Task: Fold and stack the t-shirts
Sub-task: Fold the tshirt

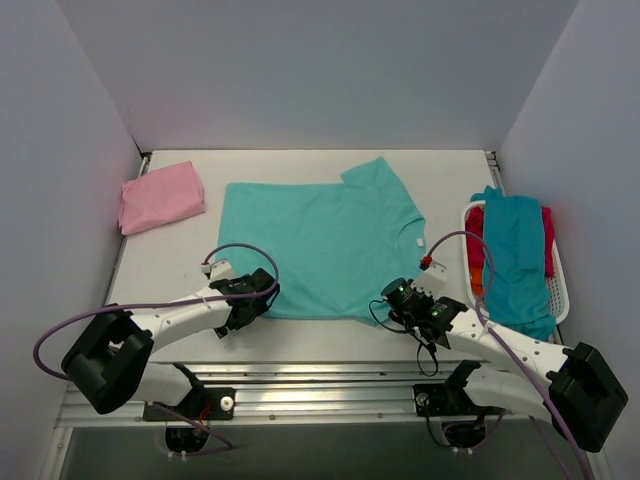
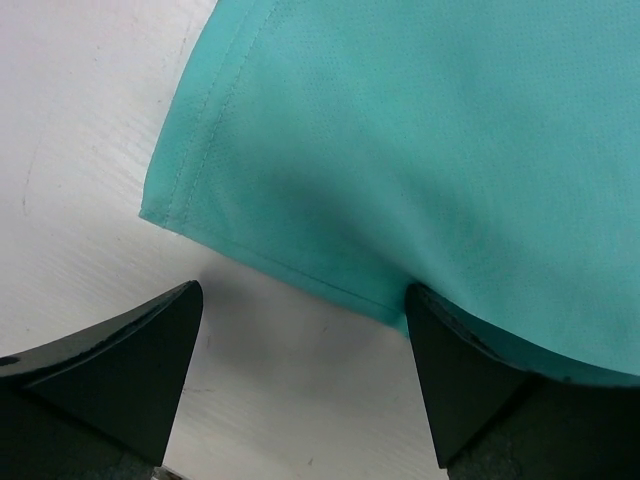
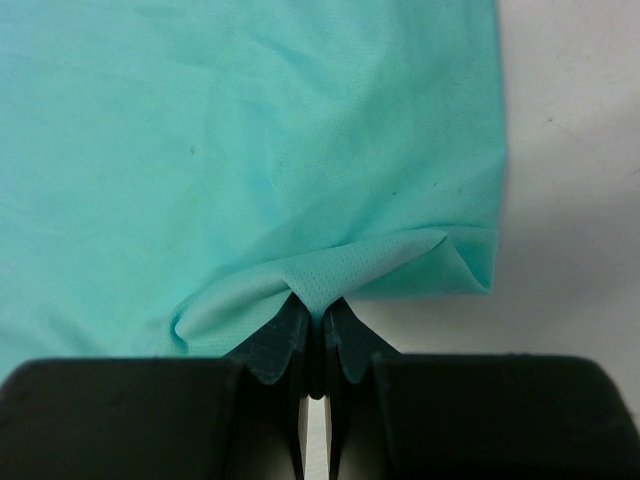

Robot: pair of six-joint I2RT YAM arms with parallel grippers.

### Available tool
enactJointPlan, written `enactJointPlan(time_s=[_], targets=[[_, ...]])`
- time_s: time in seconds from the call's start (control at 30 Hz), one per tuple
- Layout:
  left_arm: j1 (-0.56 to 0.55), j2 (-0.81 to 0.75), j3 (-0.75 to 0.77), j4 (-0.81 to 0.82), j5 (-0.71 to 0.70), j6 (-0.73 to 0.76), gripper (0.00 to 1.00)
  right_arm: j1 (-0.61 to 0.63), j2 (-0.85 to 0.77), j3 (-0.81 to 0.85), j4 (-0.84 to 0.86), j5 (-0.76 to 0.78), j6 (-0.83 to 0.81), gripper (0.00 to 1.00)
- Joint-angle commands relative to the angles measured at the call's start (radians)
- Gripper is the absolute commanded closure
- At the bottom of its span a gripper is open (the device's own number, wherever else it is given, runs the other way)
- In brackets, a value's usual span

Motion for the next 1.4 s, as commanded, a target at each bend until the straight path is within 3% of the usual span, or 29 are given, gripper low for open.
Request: enactJointPlan(time_s=[0.0,0.13,0.17,0.23,0.27,0.37,0.53,0.87,1.07,1.37], targets=[[-0.004,0.019,-0.003,0.007,-0.046,-0.033,0.09,-0.008,-0.012,-0.009,-0.026,0.019,-0.005,1.0],[-0.01,0.034,0.006,0.02,-0.062,-0.036,0.35,-0.008,-0.007,-0.007,-0.028,0.021,-0.005,1.0],[-0.011,0.039,0.009,0.02,-0.065,-0.041,0.48,-0.008,-0.009,-0.005,-0.028,0.021,-0.003,1.0],[-0.013,0.046,0.014,0.02,-0.074,-0.042,0.59,-0.007,-0.009,-0.005,-0.028,0.023,-0.003,1.0],[-0.016,0.05,0.014,0.021,-0.079,-0.045,0.69,-0.008,-0.009,-0.005,-0.029,0.023,-0.003,1.0],[-0.019,0.047,0.011,0.024,-0.091,-0.048,0.84,-0.008,-0.009,-0.004,-0.032,0.032,0.006,1.0],[-0.021,0.03,-0.006,0.044,-0.106,-0.041,0.97,-0.008,-0.013,-0.004,-0.048,0.041,0.02,1.0],[-0.059,-0.027,0.02,0.067,-0.033,0.047,0.98,-0.002,-0.066,0.011,-0.129,0.038,0.052,1.0],[-0.065,-0.145,0.043,0.029,-0.016,0.111,0.98,0.01,-0.109,0.07,-0.196,0.05,0.06,1.0],[-0.05,-0.234,0.172,-0.029,-0.043,0.246,0.98,0.07,-0.118,0.192,-0.25,0.095,0.064,1.0]])
